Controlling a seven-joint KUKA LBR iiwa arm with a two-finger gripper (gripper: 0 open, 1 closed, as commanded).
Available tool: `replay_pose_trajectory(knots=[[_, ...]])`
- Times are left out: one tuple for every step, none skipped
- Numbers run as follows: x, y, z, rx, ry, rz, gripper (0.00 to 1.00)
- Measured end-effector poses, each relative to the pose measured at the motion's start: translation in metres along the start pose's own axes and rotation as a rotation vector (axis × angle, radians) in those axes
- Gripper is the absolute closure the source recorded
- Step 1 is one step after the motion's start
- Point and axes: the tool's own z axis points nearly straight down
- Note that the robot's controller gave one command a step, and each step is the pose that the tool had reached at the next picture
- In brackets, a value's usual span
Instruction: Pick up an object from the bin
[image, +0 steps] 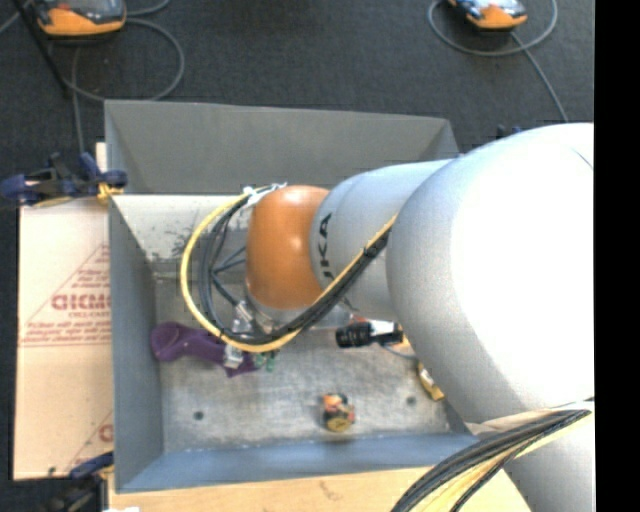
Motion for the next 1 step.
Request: replay_pose_trajectory(knots=[[0.0014,0.0054,-0.1331,0.006,-0.005,0.038,1.0]])
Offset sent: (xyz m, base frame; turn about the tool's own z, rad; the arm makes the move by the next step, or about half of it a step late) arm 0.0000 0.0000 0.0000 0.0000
